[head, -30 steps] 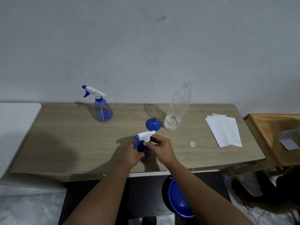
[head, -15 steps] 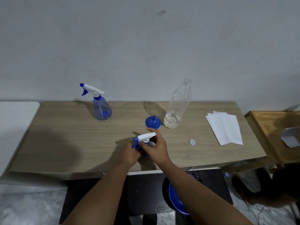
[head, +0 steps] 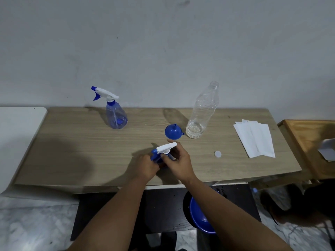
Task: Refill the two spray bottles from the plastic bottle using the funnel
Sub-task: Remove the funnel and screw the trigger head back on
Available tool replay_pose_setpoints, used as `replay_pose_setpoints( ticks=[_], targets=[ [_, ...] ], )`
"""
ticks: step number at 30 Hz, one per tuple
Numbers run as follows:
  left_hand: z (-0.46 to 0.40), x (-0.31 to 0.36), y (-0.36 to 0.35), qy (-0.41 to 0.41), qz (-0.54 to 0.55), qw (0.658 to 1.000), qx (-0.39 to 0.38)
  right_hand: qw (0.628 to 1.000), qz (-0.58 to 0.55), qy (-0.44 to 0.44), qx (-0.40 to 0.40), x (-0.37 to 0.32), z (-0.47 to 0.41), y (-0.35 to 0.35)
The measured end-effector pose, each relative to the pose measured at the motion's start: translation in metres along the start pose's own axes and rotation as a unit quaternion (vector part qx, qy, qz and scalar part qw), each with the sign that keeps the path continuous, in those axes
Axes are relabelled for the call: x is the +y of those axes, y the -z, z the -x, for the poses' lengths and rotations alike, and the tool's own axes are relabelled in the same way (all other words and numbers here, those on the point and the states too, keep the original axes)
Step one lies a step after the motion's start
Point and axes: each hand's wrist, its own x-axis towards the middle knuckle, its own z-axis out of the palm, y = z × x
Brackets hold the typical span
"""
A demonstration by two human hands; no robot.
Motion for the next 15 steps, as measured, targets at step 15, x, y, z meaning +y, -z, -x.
replay_pose_setpoints(
  ticks=[15],
  targets=[
    [-0.017, -0.017, -0.011, -0.097, -0.074, 0.993, -0.003, 1.0, -0.017, -0.026, -0.004, -0.004, -0.007, 0.007]
  ],
)
